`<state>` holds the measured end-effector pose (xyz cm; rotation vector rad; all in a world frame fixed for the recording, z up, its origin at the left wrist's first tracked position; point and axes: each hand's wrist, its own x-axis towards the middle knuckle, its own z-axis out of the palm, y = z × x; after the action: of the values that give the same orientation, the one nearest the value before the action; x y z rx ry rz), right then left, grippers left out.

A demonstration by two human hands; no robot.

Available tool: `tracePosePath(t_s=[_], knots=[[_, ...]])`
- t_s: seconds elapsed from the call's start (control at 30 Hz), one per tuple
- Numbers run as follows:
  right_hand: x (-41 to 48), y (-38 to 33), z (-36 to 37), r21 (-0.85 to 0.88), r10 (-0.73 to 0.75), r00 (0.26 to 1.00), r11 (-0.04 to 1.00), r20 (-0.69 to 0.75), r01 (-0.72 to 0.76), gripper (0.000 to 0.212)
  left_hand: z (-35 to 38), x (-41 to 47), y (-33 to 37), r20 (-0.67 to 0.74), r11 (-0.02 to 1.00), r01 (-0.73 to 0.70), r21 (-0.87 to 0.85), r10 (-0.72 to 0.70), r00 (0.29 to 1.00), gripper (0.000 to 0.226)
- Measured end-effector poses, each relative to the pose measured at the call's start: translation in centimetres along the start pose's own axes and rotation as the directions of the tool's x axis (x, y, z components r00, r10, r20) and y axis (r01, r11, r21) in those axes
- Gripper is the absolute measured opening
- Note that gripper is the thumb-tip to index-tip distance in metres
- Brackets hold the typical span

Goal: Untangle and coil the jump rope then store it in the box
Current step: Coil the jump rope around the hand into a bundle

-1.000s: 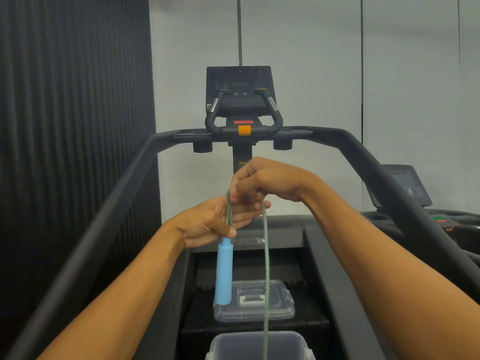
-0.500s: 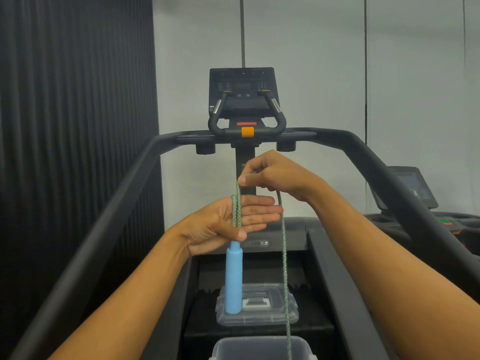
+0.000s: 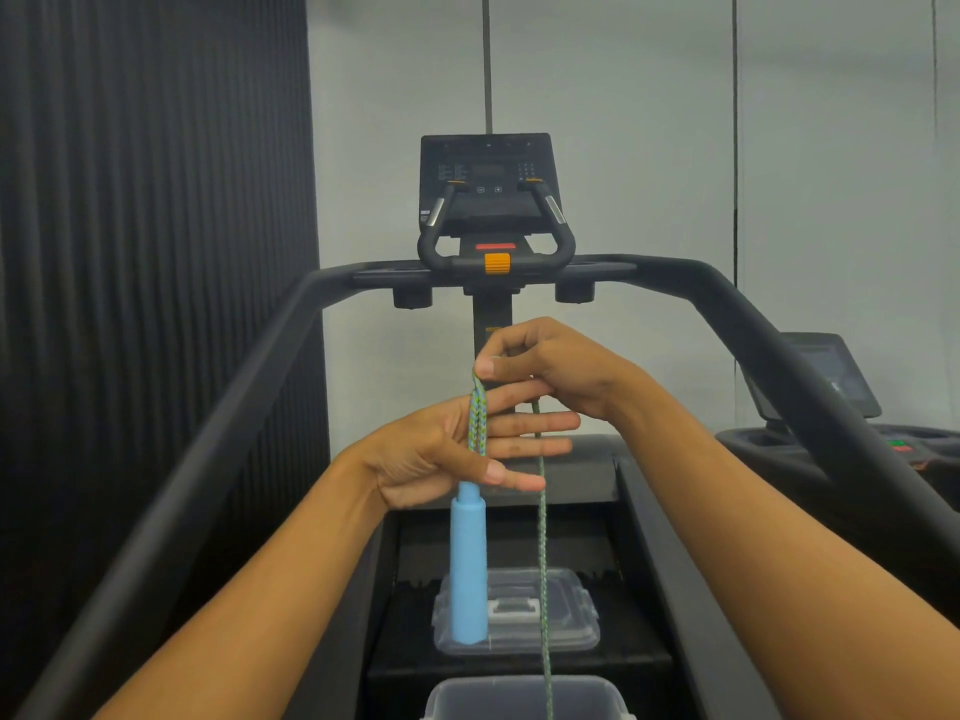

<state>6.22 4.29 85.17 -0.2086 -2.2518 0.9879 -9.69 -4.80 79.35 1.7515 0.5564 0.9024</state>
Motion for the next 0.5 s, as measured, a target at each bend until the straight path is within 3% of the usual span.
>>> tracePosePath(t_s=[0.23,0.5], knots=[[0.2,0.0,-0.3,0.142,0.042,0.999,0.989,0.020,-0.045,0.012,0.3,0.1,0.6,-0.003,0.997,-0.060,0.042,0.061,0.998,0.069],[-1.8,2.3,0.9,0.312,0.059,0.998,0.948,0.008,-0.059,0.031,0.6,0.8,2.2,0.028,0.990,-0.117,0.076,0.115,0.993,0.097]])
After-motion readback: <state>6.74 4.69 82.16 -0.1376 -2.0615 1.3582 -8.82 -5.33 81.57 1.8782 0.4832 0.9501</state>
